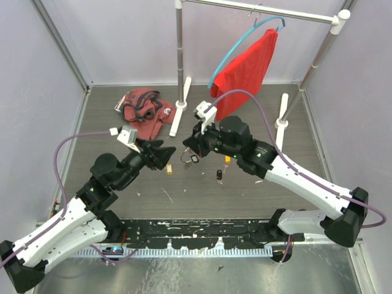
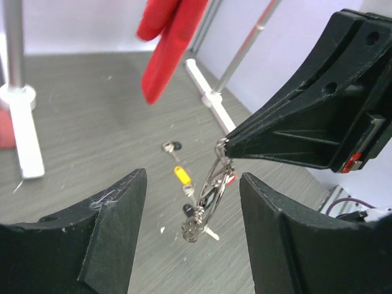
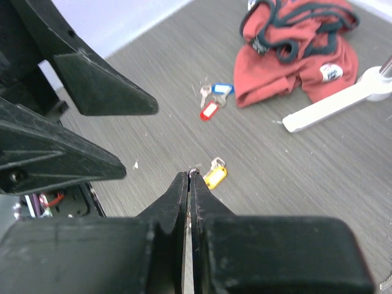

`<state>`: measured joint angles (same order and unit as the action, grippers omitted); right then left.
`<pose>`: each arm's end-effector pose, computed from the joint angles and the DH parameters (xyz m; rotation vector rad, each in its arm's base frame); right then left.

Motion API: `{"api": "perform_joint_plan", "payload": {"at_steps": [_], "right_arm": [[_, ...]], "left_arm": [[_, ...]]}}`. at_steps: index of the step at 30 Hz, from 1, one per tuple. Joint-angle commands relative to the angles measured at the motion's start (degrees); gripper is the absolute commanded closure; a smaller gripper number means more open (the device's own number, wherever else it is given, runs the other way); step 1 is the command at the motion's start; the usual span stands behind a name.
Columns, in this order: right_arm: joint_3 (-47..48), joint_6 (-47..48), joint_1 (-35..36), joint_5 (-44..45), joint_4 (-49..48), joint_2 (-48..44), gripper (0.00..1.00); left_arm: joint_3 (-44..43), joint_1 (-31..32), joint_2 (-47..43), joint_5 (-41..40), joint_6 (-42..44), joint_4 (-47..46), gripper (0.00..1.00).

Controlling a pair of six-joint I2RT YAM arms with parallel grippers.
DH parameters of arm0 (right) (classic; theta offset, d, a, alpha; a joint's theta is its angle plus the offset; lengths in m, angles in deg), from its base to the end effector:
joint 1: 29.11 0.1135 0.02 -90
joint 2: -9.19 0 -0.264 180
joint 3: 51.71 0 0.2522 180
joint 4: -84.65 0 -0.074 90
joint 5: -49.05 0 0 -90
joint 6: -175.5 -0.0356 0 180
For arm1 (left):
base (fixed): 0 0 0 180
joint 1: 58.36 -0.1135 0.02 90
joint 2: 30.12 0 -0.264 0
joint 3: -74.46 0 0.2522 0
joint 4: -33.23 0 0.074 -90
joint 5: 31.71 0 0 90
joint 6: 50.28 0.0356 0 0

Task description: Put the keys on the keyring

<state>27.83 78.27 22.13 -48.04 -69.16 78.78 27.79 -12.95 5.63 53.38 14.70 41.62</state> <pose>0.1727 0.2221 0.3739 -0.8072 1.7576 0.8124 0.1164 -0.1138 0.3204 0.2122 1.5841 -0.9064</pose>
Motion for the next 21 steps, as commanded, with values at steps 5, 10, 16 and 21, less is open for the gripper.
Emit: {"api": "perform_joint_plan", "payload": {"at_steps": [5,10,16,21], "right_arm": [[4.61,-6.02,-0.18,6.8,-8.31,-6.38,0.99],[4.01,-8.46,-0.22,10.52,-9.92,-9.4,0.99],[3.98,-9.45,-0.18,10.0,-10.88,-11.27,0.99],[4.09,-9.81,-0.18,9.11,-11.41,-11.81,0.99]], "left_arm": [[-11.68,-0.23,11.51,11.99,7.18,-9.66,0.29],[-13.72,-0.16,13.85,13.56,7.61,-11.82,0.27],[-14.58,-0.19,15.97,16.36,5.44,-15.26,0.26],[-15.99,-0.01,18.36,18.08,4.31,-17.27,0.29]]}}
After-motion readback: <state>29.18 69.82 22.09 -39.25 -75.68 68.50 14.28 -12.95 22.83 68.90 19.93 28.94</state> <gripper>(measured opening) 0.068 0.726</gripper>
